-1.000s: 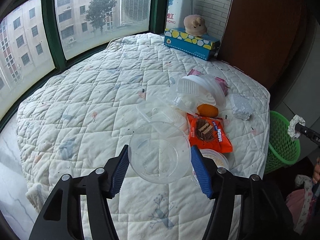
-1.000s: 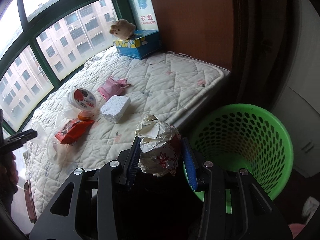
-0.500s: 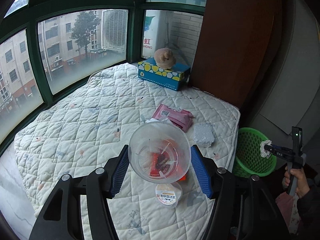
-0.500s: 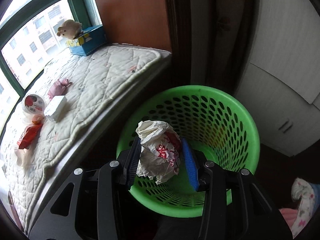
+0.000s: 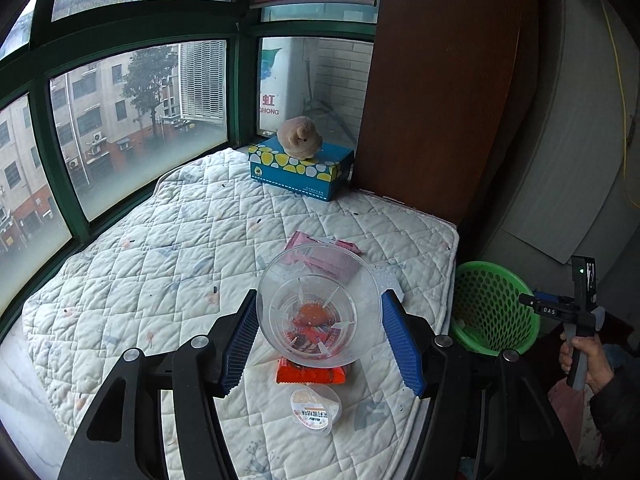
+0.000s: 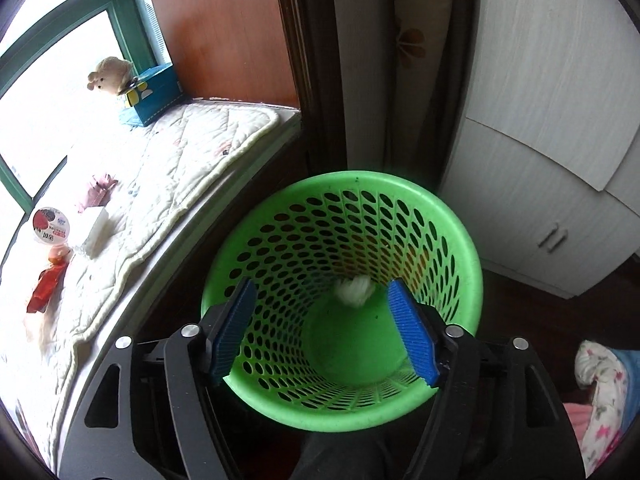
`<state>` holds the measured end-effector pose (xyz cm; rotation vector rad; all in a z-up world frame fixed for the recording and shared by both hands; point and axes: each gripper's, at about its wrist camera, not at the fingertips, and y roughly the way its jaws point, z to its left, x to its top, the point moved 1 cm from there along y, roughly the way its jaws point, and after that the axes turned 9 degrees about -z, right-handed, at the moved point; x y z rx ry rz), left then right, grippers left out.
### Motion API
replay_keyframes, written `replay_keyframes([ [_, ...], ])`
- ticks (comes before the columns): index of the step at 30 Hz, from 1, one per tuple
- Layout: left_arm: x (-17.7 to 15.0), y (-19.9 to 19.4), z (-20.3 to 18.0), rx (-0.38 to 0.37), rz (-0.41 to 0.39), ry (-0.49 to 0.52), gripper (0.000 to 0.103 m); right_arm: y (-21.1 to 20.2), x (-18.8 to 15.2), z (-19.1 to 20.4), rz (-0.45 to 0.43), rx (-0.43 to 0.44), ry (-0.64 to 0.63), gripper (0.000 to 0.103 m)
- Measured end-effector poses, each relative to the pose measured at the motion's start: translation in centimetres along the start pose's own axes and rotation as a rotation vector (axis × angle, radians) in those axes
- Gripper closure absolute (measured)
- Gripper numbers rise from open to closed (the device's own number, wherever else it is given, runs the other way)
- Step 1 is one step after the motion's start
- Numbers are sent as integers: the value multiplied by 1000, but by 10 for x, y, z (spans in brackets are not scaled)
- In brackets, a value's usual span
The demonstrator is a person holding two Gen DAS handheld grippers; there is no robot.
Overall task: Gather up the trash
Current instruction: 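Carry the tissue ball into the green basket and open the right gripper while left holds cup, then carry the clear cup over the green basket and open the left gripper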
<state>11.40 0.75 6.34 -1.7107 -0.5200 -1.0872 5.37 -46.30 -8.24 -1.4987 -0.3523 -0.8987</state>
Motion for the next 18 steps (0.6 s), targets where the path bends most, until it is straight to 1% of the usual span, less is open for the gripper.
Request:
replay_keyframes([
  [3, 2, 1, 0, -9, -1, 5, 44, -6, 1, -1, -11, -6, 7, 28],
  [9, 6, 4, -7, -31, -7, 28, 44, -16, 2, 2, -28, -5, 11, 23],
  [18, 21, 14, -31, -76, -14, 65, 44, -29, 3, 3, -52, 11, 10, 20],
])
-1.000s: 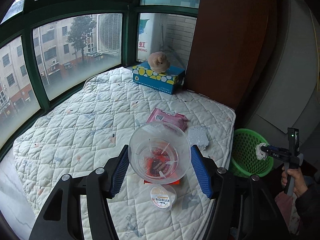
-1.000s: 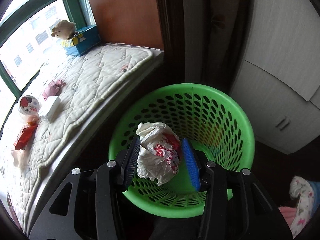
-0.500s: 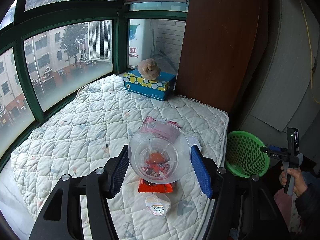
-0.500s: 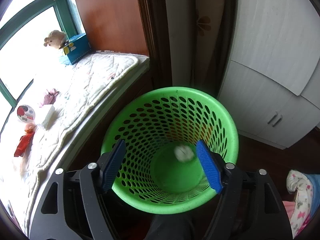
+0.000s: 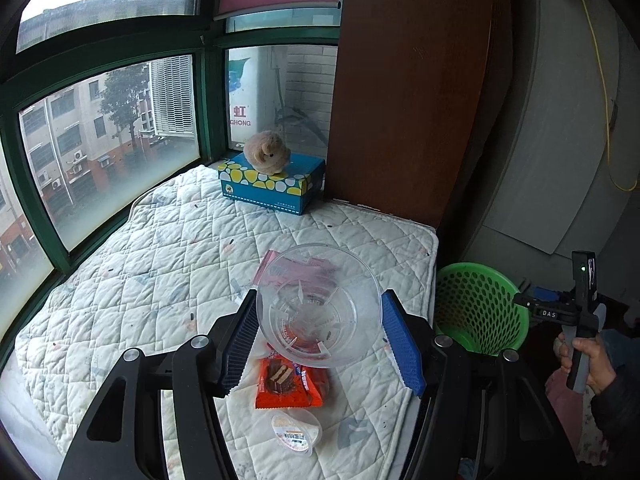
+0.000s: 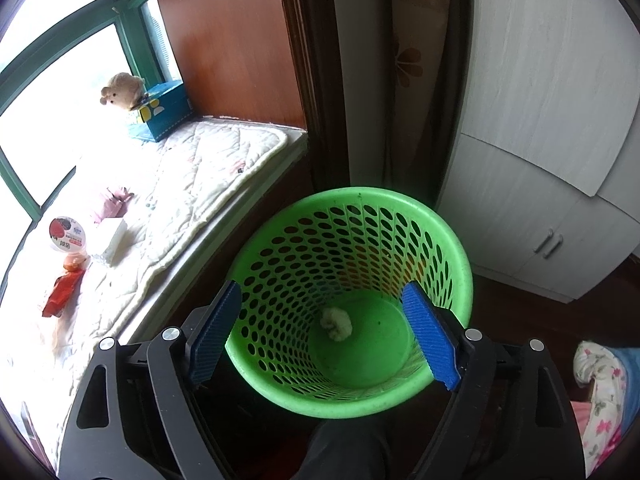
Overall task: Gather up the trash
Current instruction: 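Carry the clear cup over the green basket and open the left gripper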
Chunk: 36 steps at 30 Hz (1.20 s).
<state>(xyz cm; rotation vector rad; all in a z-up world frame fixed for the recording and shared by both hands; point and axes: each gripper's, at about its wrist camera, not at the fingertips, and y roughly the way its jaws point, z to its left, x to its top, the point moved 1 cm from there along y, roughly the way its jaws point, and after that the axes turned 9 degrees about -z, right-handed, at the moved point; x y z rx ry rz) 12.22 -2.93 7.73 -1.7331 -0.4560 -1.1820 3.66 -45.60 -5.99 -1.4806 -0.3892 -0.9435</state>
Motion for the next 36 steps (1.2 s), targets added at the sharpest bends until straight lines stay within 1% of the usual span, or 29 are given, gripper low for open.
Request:
replay_keyframes([
  [4, 5, 14, -16, -28, 8, 5, 44, -5, 2, -3, -7, 9, 2, 18],
  [10, 8, 40, -47, -91, 31, 5, 44, -16, 4, -12, -35, 10, 3, 16],
  [19, 5, 85, -115, -192, 87, 31, 44, -31, 5, -27, -68, -3, -10, 14],
  [25, -3, 120, -162, -253, 141, 37, 44, -36, 2, -38, -76, -4, 2, 14],
  [36, -22, 186, -228, -319, 262, 45, 43, -39, -7, -53, -75, -14, 10, 13],
])
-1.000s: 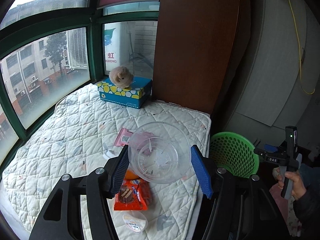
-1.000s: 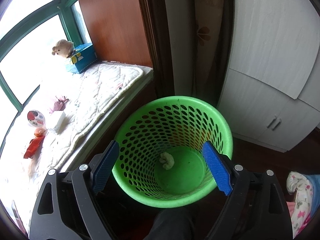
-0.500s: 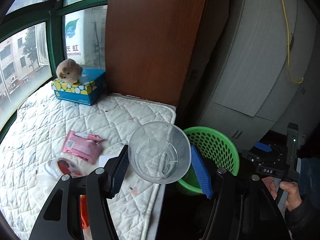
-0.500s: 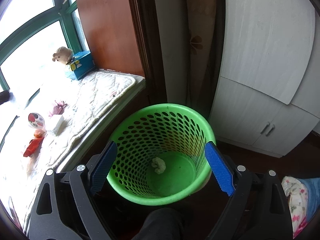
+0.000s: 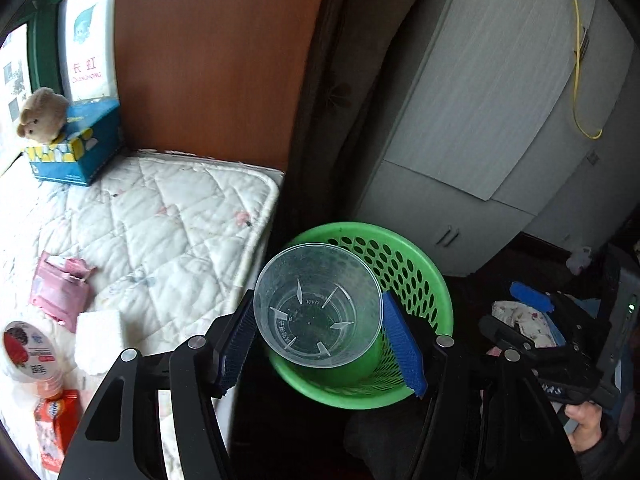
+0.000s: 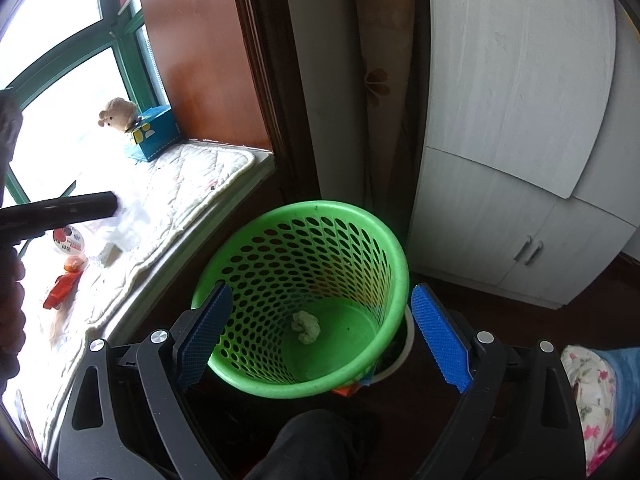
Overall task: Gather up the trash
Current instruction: 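Carry the clear cup over the green basket and open the left gripper, then grasp the lidded yogurt cup with the left gripper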
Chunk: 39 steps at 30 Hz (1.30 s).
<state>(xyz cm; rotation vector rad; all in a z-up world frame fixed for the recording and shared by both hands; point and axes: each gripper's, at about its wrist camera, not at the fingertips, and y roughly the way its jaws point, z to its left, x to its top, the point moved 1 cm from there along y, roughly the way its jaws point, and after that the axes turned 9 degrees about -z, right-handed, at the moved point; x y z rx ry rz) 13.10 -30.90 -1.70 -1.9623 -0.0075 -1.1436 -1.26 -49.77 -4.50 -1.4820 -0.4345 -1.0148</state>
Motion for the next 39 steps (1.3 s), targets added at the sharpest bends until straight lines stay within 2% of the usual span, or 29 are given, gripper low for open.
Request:
replay_keyframes([
  [7, 3, 38, -12, -41, 41, -26, 41, -1, -5, -11, 1, -6, 24, 13],
  [8, 3, 42, -14, -50, 45, -31, 36, -1, -5, -12, 2, -6, 26, 13],
  [9, 3, 44, -15, -53, 43, -39, 24, -1, -6, -13, 3, -7, 28, 13],
  [10, 3, 44, -15, -57, 32, -49, 21, -1, -6, -13, 4, -8, 29, 13],
  [13, 3, 44, -15, -80, 20, -68, 21, -2, -7, -14, 5, -7, 32, 13],
  [16, 2, 35, -14, -65, 11, -66, 21, -4, -6, -11, 1, -5, 24, 13],
  [20, 0, 7, -3, -1, -27, -58, 21, -5, -5, -3, -4, 15, 14, 13],
  [24, -7, -26, 17, 72, -66, -63, 21, -5, -2, 12, -7, 50, -5, 8],
  [33, -36, -89, 87, 276, -83, -129, 21, 0, 9, 59, -2, 148, -55, 6],
  [39, -61, -128, 134, 369, -84, -206, 21, 7, 14, 96, 6, 209, -106, 6],
])
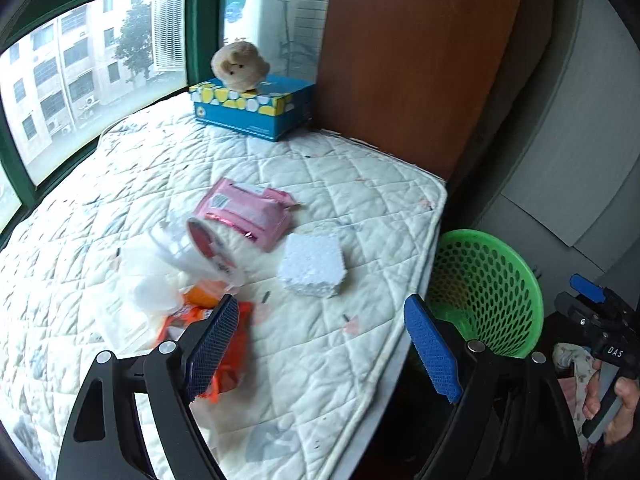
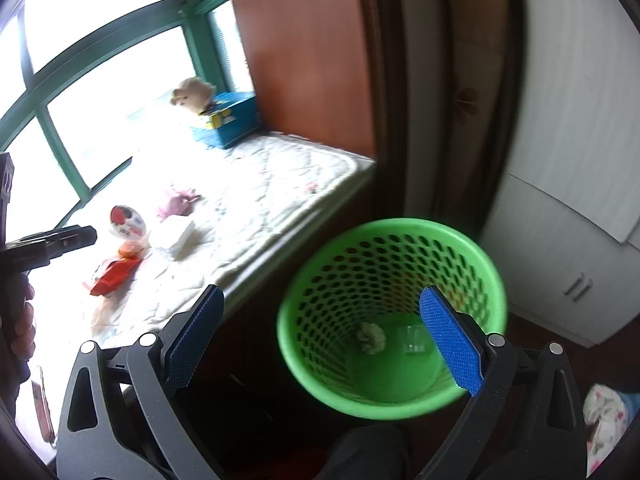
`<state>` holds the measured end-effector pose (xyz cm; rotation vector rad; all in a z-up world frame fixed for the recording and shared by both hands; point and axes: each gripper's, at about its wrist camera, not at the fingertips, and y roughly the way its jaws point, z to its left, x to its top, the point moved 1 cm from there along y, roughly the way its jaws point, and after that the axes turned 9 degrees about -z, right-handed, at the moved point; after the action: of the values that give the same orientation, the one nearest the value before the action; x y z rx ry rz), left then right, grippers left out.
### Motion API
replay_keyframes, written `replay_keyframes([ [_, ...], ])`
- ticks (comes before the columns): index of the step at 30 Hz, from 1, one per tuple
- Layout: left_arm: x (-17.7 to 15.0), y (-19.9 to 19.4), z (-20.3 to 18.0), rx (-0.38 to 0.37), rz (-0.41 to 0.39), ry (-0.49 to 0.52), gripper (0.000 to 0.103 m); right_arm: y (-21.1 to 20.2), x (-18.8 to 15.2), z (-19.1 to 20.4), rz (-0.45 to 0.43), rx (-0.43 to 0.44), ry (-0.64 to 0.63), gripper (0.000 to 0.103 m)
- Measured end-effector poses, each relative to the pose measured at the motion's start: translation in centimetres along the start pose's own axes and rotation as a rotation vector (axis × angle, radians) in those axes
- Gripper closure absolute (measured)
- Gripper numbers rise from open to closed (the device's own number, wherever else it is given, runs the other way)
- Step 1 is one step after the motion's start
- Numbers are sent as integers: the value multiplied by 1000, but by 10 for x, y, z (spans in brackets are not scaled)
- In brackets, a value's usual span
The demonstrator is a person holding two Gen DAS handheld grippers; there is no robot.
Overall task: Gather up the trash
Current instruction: 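Grasp the lidded yogurt cup with the left gripper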
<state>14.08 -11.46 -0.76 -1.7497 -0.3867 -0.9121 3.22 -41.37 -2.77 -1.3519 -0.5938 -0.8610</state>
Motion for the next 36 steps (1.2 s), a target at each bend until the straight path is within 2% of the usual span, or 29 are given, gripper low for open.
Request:
replay_keyframes([
  [8, -43, -21, 59, 104, 31, -83, 21, 17, 6, 35, 11, 67, -49, 6],
  [14, -80, -12, 74, 125, 90, -119, 21, 26, 6, 56, 27, 109, -69, 6],
  [22, -98, 5, 85, 141, 122, -125, 36, 31, 4, 76, 42, 139, -99, 6],
  [27, -100, 6, 88, 124, 119, -136, 54, 36, 1, 89, 61, 160, -121, 6],
  [30, -101, 4, 91, 108, 119, -146, 72, 40, -1, 98, 75, 179, -132, 6],
  [32, -100, 1, 92, 100, 112, -148, 78, 43, -2, 105, 84, 195, -141, 6],
  [36, -100, -11, 91, 104, 103, -142, 81, 50, -5, 122, 102, 228, -160, 6],
])
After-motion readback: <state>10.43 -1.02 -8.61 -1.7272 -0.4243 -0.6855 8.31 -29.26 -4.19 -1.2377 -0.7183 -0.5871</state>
